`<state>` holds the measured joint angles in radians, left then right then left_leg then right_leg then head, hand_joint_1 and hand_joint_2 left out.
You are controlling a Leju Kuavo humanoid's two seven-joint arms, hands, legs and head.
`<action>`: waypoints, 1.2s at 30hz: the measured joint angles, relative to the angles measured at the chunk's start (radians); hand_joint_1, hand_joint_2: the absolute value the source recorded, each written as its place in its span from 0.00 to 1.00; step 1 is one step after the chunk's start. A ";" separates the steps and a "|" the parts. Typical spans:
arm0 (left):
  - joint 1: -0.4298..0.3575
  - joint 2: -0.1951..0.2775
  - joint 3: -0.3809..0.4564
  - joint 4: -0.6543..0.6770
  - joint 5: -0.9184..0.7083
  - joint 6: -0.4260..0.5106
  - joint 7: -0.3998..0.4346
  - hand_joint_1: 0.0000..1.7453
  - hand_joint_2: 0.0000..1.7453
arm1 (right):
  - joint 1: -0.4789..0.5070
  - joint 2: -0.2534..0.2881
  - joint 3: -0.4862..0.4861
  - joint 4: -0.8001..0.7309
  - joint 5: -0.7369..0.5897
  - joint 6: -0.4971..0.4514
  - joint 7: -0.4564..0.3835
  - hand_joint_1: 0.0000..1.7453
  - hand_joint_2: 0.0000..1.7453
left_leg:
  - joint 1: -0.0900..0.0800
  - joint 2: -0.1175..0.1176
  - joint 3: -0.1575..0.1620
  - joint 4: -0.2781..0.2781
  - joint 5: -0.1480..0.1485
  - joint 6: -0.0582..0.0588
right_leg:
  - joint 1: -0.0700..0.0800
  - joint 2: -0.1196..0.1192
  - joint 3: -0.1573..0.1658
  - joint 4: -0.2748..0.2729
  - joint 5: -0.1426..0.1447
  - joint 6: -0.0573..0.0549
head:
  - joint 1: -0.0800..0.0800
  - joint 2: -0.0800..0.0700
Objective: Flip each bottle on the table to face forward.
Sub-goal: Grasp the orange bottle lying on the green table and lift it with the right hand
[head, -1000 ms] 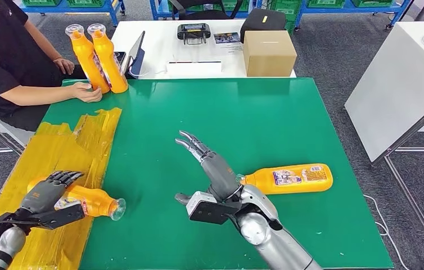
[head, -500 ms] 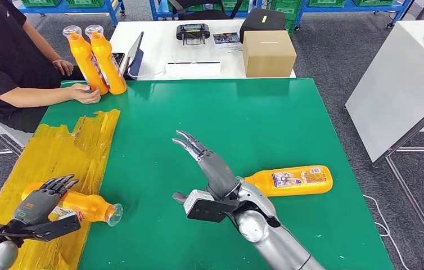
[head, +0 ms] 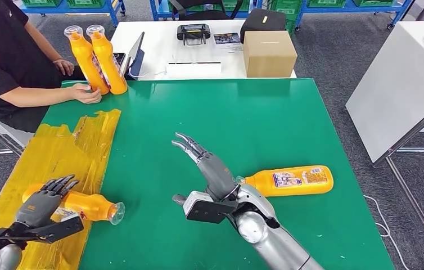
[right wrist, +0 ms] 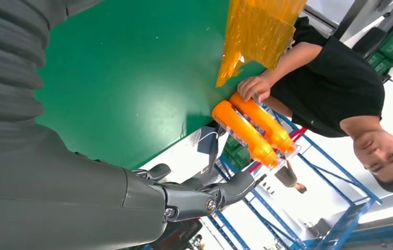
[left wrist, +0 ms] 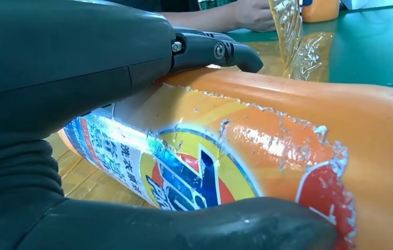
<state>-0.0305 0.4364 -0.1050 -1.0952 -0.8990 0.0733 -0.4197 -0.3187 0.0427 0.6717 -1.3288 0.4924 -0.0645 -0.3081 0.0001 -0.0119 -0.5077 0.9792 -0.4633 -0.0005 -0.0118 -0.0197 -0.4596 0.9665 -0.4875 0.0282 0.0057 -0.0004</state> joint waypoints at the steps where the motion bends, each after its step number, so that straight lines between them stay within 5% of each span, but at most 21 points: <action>1: 0.000 -0.004 0.004 0.000 0.000 0.000 -0.004 0.00 0.00 | 0.000 0.000 0.001 0.001 0.001 0.000 0.000 0.00 1.00 | 0.000 0.000 0.000 0.000 0.000 0.000 | 0.000 0.000 0.000 0.000 0.000 0.000 | 0.000 0.000; 12: -0.001 -0.030 0.037 -0.002 0.020 -0.010 -0.040 0.00 0.00 | 0.004 0.001 0.015 0.012 0.009 0.000 0.001 0.00 1.00 | -0.001 -0.001 -0.002 0.000 0.000 0.000 | -0.001 0.000 -0.012 0.000 0.000 0.000 | 0.000 0.000; 24: -0.048 -0.277 0.118 0.000 -0.004 0.185 -0.078 0.00 0.00 | 0.059 0.005 0.017 0.012 0.072 -0.019 0.011 0.00 1.00 | -0.002 0.001 -0.016 0.002 0.004 0.005 | -0.002 0.000 -0.018 0.000 0.005 0.006 | 0.001 0.000; 36: -0.058 -0.357 0.154 0.000 -0.008 0.210 -0.093 0.00 0.00 | 0.076 0.006 0.017 0.011 0.093 -0.021 0.016 0.00 1.00 | -0.002 0.002 -0.022 0.002 0.004 0.005 | -0.002 0.002 -0.024 0.000 0.005 0.006 | 0.000 0.000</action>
<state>-0.0884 0.0796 0.0487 -1.0952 -0.9072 0.2835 -0.5128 -0.2423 0.0484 0.6889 -1.3176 0.5855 -0.0851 -0.2926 -0.0017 -0.0096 -0.5295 0.9816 -0.4596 0.0045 -0.0139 -0.0180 -0.4838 0.9664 -0.4828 0.0339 0.0061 -0.0004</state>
